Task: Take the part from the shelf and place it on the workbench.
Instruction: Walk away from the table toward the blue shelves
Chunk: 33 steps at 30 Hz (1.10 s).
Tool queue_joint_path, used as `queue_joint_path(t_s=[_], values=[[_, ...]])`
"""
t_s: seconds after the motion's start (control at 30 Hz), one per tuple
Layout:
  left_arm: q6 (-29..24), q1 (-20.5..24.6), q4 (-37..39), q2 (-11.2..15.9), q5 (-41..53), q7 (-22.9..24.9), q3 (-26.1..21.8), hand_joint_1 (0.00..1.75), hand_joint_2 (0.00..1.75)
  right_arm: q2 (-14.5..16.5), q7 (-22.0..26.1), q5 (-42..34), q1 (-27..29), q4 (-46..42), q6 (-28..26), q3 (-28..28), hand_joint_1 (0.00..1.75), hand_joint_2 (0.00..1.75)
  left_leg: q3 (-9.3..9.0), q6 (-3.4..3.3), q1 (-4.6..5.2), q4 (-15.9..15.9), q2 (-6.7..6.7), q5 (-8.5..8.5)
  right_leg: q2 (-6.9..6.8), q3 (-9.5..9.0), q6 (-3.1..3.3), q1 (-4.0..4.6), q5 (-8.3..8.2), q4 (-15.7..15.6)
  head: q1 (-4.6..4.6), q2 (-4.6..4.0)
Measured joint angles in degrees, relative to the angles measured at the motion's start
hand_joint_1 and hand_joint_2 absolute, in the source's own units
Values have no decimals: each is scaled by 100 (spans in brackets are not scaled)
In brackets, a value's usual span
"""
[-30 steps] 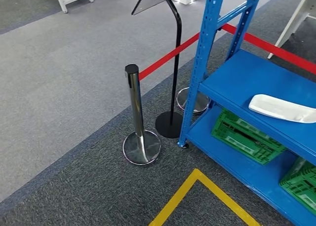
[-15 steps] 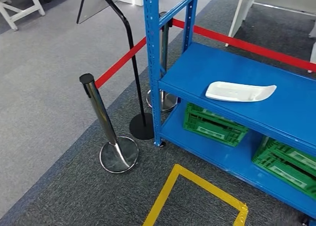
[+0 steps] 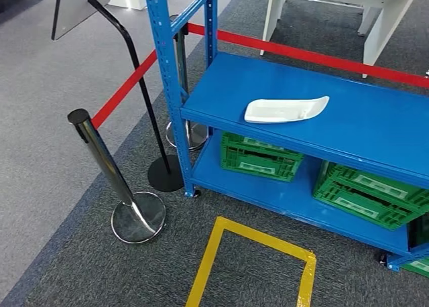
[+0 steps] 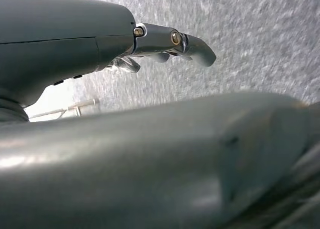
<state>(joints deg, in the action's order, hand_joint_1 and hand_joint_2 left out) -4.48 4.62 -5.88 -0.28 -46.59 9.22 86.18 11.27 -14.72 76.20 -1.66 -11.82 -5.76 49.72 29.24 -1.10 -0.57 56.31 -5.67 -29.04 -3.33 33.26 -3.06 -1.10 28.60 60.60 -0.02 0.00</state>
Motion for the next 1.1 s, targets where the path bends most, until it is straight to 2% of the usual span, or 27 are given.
queue_joint_path(t_s=[0.03, 0.07, 0.13, 0.17, 0.23, 0.27, 0.33, 0.37, 0.4, 0.43, 0.5, 0.53, 0.57, 0.6, 0.63, 0.67, 0.73, 0.77, 0.8, 0.83, 0.87, 0.9, 0.93, 1.0, 1.03, 1.07, 1.1], values=[[-1, 3, 0, 2, 1, 0, 0, 0, 0, -1, 1, 1, -2, 0, -2, 0, 0, 0, -9, 39, 12, 25, -51, -22, -72, -121, 39, 8, -42, -205, -2, 0], [-2, 9, 0, 7, 1, 0, 0, 0, 0, -1, 2, 2, -1, 0, -4, 0, 0, 0, -16, 73, 23, 40, -103, -35, -88, -151, 87, 22, -30, -258, -6, 0], [-7, 31, 0, 9, 1, 0, 0, 0, 0, -2, 3, 2, 10, 0, -6, 0, 0, 0, -47, 129, 14, 46, -191, -53, 51, -132, 179, 26, -51, -252, -19, 0], [-9, 44, 0, 10, 4, 0, 0, 0, 0, -2, 3, 1, 14, 0, -7, 0, 0, 0, -52, 160, -2, 83, -133, -103, 110, -129, 216, 20, -60, -260, -28, 0], [-14, 53, 0, 13, 13, 0, 0, 0, 0, -2, 2, 1, 7, 0, -5, 0, 0, 0, 85, 209, -29, 446, 173, -371, 233, -141, 286, 0, -86, -282, -60, 0], [-14, 48, 0, 16, 15, -1, 0, 0, 0, -2, 2, 3, 0, 0, -4, 0, 0, 0, 239, 218, -35, 805, 351, -566, 299, -132, 308, 2, -92, -281, -79, 0], [-15, 47, 0, 20, 8, -4, -1, 0, 0, -2, -2, 9, -3, 0, -3, 0, 0, 0, 575, 213, -29, 1535, 499, -850, 455, -123, 334, 15, -100, -279, -90, 0], [-14, 51, 0, 21, 9, -1, -1, 0, 0, -2, -7, 14, 0, 0, -3, 0, 0, 0, 650, 200, -25, 1690, 520, -844, 543, -126, 338, 26, -102, -278, -92, 0], [-13, 55, 0, 22, 13, 5, 1, 0, 0, -2, -11, 18, 3, 0, -3, 0, 0, 0, 629, 177, -21, 1622, 538, -721, 634, -135, 337, 36, -103, -276, -93, 0], [-11, 49, 0, 24, 20, 16, 2, 0, 0, -2, -15, 22, 5, 0, -3, 0, 0, 0, 519, 144, -17, 1346, 581, -507, 726, -147, 337, 44, -103, -275, -94, 0], [-9, 17, 1, 41, 30, 35, 6, 0, 0, 2, -16, 31, 4, 1, 0, 0, 0, 0, 241, 53, -19, 601, 887, -90, 897, -141, 321, 48, -110, -266, -89, 0], [-9, 3, 1, 49, 31, 45, 9, 0, 0, 4, -16, 33, -1, 1, 3, 0, 0, 0, 141, 15, -16, 329, 1040, 10, 974, -113, 297, 38, -121, -257, -92, 0], [-9, -1, 1, 56, 32, 57, 13, 0, 0, 6, -16, 37, -5, 1, 6, 0, 0, 0, 97, -14, -12, 181, 1146, 32, 1044, -71, 262, 22, -139, -253, -98, 0], [-8, 2, 0, 58, 32, 67, 17, 0, 0, 7, -16, 39, -7, 2, 10, 0, 0, 0, 86, -32, -5, 137, 1153, 11, 1117, -34, 217, 7, -162, -258, -104, 0], [-9, 7, 0, 53, 32, 77, 23, 0, 0, 7, -16, 41, 0, 2, 11, 0, 0, 0, 66, -42, -1, 87, 1084, 8, 1188, 12, 171, -7, -185, -276, -114, 0], [-9, 15, 0, 44, 33, 86, 29, 0, 0, 7, -16, 43, 10, 2, 13, 0, 0, 0, 48, -55, -8, 38, 995, 24, 1157, 43, 135, -5, -183, -270, -114, 0], [-13, 12, 0, 32, 34, 99, 38, 0, 0, 6, -20, 43, 9, 2, 14, 0, 0, 0, -1, -93, -28, -67, 802, 66, 839, 207, 84, 22, -4, 3, -66, 0], [-14, 5, 0, 27, 35, 104, 40, 0, 0, 5, -24, 44, -1, 2, 13, 0, 0, 0, -15, -108, -26, -89, 693, 74, 616, 351, 72, 28, 171, 320, -41, 0], [-15, -6, 0, 30, 36, 109, 43, 0, 0, 5, -27, 44, -12, 1, 13, 0, 0, 0, -17, -122, -18, -94, 592, 71, 468, 539, 53, 28, 357, 703, -20, 0], [-15, -14, 0, 30, 36, 115, 46, 0, 0, 5, -25, 45, -17, 1, 13, 0, 0, 0, -17, -124, -10, -91, 484, 66, 401, 702, 37, 23, 488, 1047, -14, 0], [-14, -16, 0, 28, 36, 119, 52, 0, 0, 5, -22, 46, -17, 0, 13, 0, 0, 0, -19, -124, -5, -88, 382, 58, 366, 788, 22, 19, 532, 1250, -14, 0], [-13, -13, 0, 26, 36, 120, 62, 0, 0, 4, -19, 46, -15, 0, 13, 0, 0, 0, -23, -119, -4, -86, 289, 50, 341, 758, 11, 15, 468, 1235, -13, 0], [-12, -5, 0, 21, 36, 120, 73, 0, 0, 2, -17, 47, -11, 0, 13, 0, 0, 0, -32, -108, -5, -82, 207, 38, 300, 601, 7, 12, 315, 990, -11, 0], [-11, 8, 0, 13, 37, 120, 90, 0, 0, -6, -27, 49, -7, 0, 13, 0, 0, 0, -60, -58, 8, -57, 74, -2, 92, 117, 31, 26, 14, 182, -3, 0], [-11, 9, 0, 12, 37, 120, 94, 0, 0, -10, -30, 51, -10, 0, 13, 0, 0, 0, -69, -24, 21, -37, 21, -25, 8, -64, 67, 38, -60, -118, -1, 0], [-11, 12, 0, 13, 38, 120, 97, 0, 0, -12, -28, 54, -13, 0, 12, 0, 0, 0, -77, 9, 36, -19, -26, -42, -42, -154, 108, 51, -73, -273, -2, 0], [-11, 19, 0, 15, 39, 120, 101, 0, 0, -13, -23, 57, -12, 0, 9, 0, 0, 0, -80, 37, 48, -9, -74, -52, -24, -159, 152, 68, -53, -292, -3, 0]])
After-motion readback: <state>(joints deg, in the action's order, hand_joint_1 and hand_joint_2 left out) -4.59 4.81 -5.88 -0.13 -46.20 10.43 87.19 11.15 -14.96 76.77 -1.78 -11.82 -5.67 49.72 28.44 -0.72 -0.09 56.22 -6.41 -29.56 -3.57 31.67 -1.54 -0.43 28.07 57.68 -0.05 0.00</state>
